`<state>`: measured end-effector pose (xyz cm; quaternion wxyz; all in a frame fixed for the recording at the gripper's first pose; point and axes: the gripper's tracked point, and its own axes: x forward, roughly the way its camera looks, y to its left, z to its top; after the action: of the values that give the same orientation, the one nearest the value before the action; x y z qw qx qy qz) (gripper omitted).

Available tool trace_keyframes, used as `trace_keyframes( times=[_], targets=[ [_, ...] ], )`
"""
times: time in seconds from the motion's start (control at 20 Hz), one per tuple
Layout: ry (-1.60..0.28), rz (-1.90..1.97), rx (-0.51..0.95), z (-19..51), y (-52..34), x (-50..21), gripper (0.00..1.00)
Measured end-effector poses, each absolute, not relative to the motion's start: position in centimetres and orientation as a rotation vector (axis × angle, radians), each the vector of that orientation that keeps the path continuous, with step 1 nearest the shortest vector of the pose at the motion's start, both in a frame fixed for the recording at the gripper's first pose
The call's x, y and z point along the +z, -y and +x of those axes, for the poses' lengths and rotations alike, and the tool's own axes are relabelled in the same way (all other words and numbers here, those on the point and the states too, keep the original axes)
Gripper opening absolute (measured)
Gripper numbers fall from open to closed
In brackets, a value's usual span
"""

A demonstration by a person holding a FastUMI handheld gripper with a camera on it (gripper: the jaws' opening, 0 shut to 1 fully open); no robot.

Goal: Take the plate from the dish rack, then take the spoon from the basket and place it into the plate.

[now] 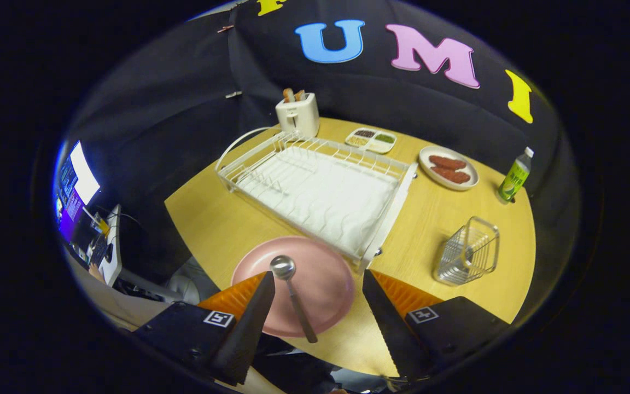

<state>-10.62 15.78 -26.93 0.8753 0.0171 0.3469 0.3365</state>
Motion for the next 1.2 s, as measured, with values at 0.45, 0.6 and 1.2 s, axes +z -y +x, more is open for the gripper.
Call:
trace_keyframes(
  times=[0.45, 0.6, 1.2],
  targets=[
    [-0.318, 0.073, 0.412, -2.0, -7.2, -12.0, 0.98],
    [-0.240, 0.084, 0.341, -1.2, -5.2, -8.9, 0.98],
    [-0.116, 0.116, 0.189, -1.8, -1.2, -4.1, 0.98]
  ],
)
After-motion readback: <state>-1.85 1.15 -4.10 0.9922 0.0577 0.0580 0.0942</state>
